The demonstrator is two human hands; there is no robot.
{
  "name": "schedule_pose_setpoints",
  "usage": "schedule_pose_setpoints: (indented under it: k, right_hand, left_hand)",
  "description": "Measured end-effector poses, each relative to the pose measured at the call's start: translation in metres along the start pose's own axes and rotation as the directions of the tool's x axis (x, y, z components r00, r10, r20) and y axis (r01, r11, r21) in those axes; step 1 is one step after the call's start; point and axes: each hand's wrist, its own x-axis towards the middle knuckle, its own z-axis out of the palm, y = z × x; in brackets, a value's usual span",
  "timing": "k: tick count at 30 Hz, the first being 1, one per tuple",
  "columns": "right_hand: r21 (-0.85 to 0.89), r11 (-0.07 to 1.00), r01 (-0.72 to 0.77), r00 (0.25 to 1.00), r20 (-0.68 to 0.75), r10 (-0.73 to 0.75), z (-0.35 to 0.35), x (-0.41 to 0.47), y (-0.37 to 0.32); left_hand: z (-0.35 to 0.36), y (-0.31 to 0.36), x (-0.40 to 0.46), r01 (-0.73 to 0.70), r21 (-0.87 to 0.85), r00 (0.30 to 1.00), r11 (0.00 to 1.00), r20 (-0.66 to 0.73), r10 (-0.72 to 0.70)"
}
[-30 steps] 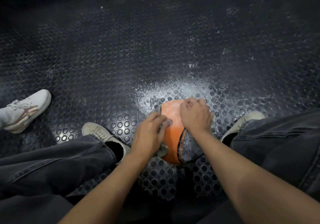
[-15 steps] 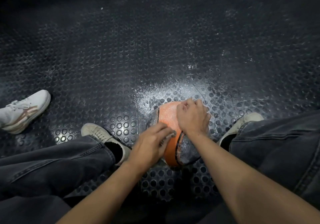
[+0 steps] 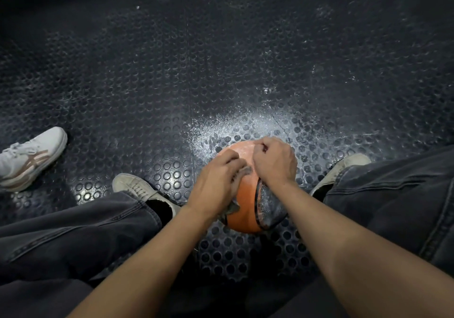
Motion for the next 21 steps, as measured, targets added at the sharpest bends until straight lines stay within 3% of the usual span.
schedule_pose_setpoints:
  k: [5,9,11,14,18,21]
  right_hand:
    - [-0.032,0.997,-0.065,0.995,-0.077,0.063,0.002,0.002,-0.005]
    - [0.104,0.993,-0.058,0.998,-0.014,0.06,0.003,-0.009,-0.003]
    - [0.149,0.988,-0.033,0.999,-0.007,0.034,0.007,-0.018,0.0]
    - [0.096,0.994,-0.047,0.998,-0.048,0.052,0.011,-0.019,-0.002]
    - [0.12,0.99,-0.068,0.997,-0.018,0.07,0.007,-0.016,-0.007]
    - [0.109,0.989,-0.102,0.994,-0.023,0.105,0.007,-0.012,-0.005]
  left_hand:
    - [-0.005,0.002,-0.024,-0.107,-0.041,0.98,0.993,0.161,0.112]
    - [-0.006,-0.003,0.013,0.108,-0.015,0.994,0.994,0.013,-0.108]
    - [-0.009,-0.007,0.0,0.081,-0.037,0.997,0.996,0.013,-0.081]
    - [-0.016,-0.001,-0.016,-0.052,-0.029,0.987,0.998,0.151,0.056]
    - [-0.011,-0.007,0.019,0.032,0.046,0.997,0.998,0.063,-0.034]
    - [-0.013,-0.007,0.0,-0.04,0.01,0.99,0.999,0.136,0.038]
